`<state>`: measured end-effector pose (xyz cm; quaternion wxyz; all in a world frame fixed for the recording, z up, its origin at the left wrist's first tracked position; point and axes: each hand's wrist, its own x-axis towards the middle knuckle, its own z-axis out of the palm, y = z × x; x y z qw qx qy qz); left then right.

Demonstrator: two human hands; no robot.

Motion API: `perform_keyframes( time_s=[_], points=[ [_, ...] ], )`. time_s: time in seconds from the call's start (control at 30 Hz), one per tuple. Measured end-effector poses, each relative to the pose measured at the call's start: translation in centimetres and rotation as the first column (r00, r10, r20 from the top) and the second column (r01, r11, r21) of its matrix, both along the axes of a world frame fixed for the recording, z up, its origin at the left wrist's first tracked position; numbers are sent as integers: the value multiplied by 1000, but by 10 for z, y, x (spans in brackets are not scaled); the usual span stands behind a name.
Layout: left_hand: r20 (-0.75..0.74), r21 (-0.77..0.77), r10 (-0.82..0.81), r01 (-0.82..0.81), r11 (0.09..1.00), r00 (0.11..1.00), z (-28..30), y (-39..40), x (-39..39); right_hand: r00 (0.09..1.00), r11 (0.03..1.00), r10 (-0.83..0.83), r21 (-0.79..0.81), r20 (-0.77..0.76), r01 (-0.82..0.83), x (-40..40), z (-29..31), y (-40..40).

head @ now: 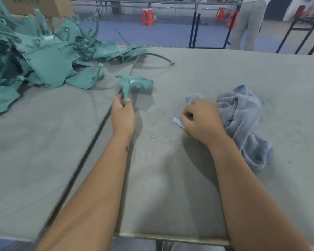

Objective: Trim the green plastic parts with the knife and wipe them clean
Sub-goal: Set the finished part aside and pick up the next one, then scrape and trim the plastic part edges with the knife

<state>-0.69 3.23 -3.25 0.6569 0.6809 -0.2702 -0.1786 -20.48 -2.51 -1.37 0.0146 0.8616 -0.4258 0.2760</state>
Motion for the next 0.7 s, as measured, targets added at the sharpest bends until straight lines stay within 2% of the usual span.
perform_keyframes(
  time_s=[0.1,0.17,0.27,0.43,0.6,0.7],
  points=[
    [151,9,-81,81,997,985,2,0,-8,984,975,18,222,-179,23,-5,1,5],
    [179,-5,-107,110,994,978,1,-1,-11,989,937,-2,346,-145,52,-8,0,5],
    [184,-1,-155,158,987,971,-1,0,-13,994,898,-23,434,-103,66,-11,6,5],
    [157,20,-188,187,982,970,-3,1,-17,983,752,40,653,-179,89,-26,20,2],
    [84,102,-108,99,990,991,-4,0,-12,980,744,52,663,-191,90,-28,23,2],
    [44,125,-119,113,986,992,-4,-2,-11,991,755,45,653,-129,51,-27,20,2]
  ],
)
